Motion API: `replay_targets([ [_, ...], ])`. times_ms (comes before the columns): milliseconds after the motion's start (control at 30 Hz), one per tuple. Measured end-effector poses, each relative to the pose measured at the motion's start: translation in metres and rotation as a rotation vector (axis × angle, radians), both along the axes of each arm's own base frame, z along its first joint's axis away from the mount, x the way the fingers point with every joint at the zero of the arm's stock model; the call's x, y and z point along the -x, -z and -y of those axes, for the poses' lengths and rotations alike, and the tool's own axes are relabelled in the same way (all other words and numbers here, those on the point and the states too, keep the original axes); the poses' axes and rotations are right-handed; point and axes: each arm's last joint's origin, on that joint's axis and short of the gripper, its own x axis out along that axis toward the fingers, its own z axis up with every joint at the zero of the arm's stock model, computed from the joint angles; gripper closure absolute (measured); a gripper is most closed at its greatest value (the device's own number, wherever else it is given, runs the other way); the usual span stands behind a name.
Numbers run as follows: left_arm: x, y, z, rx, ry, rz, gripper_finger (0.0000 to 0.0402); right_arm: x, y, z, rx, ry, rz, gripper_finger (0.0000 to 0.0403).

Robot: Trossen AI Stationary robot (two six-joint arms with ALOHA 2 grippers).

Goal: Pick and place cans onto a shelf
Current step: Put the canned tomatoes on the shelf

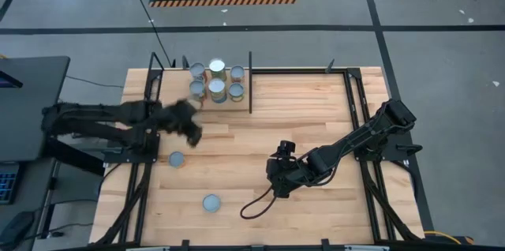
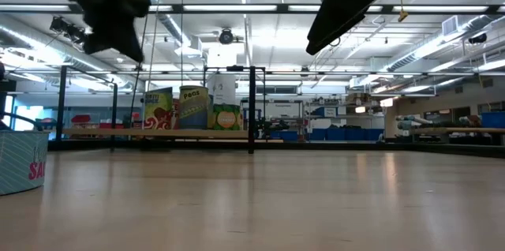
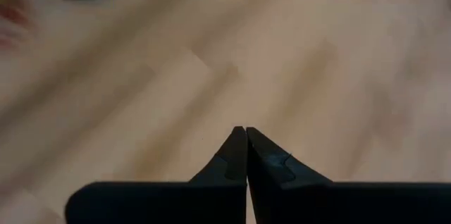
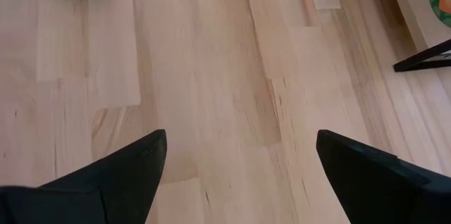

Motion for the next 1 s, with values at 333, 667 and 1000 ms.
replay_targets([
  [333,0.015,0.036,0.085,0.122,0.168,-0.161,0.0378,-0.003,-0.002,-0.002,-0.033,0.019,0.042,0.0029],
  [667,0.026,0.053,0.098,0.057,0.222,-0.258,0.0237,-0.006,-0.002,0.004,-0.039,0.031,0.042,0.0029],
  [1000,0.039,0.058,0.091,-0.004,0.231,-0.412,0.0077,-0.007,-0.001,0.007,-0.060,0.032,0.033,0.0029],
])
